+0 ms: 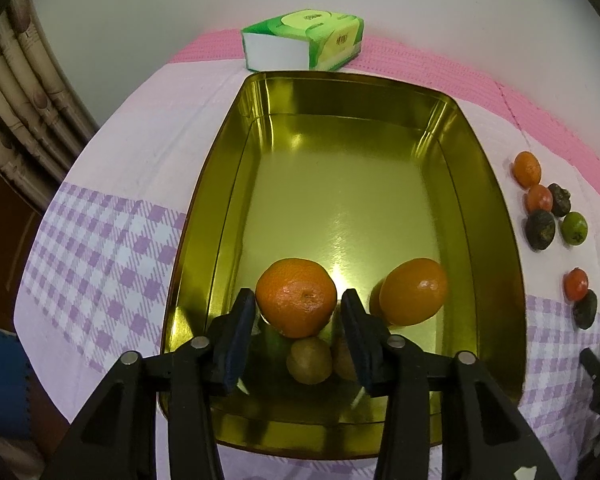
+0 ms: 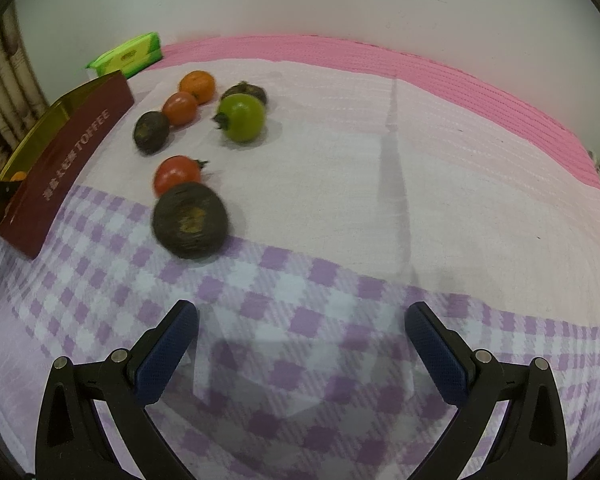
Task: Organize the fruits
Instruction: 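Carry the large orange with the left tool into the tray and lower it, then open the left tool to release the orange while the right tool grasps a large dark brown fruit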
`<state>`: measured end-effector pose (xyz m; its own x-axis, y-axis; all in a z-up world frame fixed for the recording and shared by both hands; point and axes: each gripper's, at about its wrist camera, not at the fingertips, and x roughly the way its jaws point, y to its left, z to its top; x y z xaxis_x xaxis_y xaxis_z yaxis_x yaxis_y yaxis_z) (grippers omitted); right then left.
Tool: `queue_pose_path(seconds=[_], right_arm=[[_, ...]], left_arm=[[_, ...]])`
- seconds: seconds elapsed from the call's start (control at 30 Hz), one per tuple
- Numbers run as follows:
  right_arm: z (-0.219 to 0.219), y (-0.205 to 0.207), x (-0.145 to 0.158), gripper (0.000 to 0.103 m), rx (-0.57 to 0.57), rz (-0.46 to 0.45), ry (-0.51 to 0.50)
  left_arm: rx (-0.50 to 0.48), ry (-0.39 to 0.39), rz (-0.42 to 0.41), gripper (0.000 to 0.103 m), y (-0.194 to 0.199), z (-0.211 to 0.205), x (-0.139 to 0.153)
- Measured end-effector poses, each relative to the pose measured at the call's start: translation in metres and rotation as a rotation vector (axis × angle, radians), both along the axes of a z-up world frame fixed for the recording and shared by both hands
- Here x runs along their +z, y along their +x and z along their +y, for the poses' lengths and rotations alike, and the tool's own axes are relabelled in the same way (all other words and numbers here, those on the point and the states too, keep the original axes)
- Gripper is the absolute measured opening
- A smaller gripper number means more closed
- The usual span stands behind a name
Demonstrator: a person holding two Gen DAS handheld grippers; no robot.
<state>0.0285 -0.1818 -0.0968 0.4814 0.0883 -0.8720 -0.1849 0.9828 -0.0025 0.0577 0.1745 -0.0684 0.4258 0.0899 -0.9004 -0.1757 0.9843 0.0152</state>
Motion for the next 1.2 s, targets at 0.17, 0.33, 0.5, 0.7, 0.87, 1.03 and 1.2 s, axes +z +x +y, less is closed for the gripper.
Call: queue_pose_path(seconds=[0.17,0.33,0.5,0.7,0.87,1.03,1.2], right_arm=[[0.017,0.002,0.000,0.103,0.043,-0.001,0.000],[0.031,0.014,-0.001,0.103,0.060,-0.004,0.001],[0.044,0.022,-0.001,0.100,0.075,-0.013,0.002],[0.055,0.032,0.002,0.081,0.085,-0.029,0.005],[0.060,0.030,0.005,0.058,0.109,-0.038,0.007],[0.059,0.027,0.006,0.047,0.115,-0.037,0.007],[0.056,0.026,0.007,0.040,0.112,-0.032,0.011]], left_arm=[[-0.001,-0.015,-0.026,0.053,-0.003,-0.001,0.011],[0.013,-0.022,-0.054,0.058,-0.008,0.001,0.024],[0.034,-0.021,-0.078,0.064,-0.009,0.005,0.034],[0.056,-0.023,-0.089,0.066,-0.011,0.009,0.041],[0.072,-0.013,-0.103,0.074,-0.014,0.012,0.046],[0.068,0.004,-0.122,0.077,-0.016,0.013,0.052],[0.071,0.005,-0.143,0.078,-0.021,0.015,0.057]])
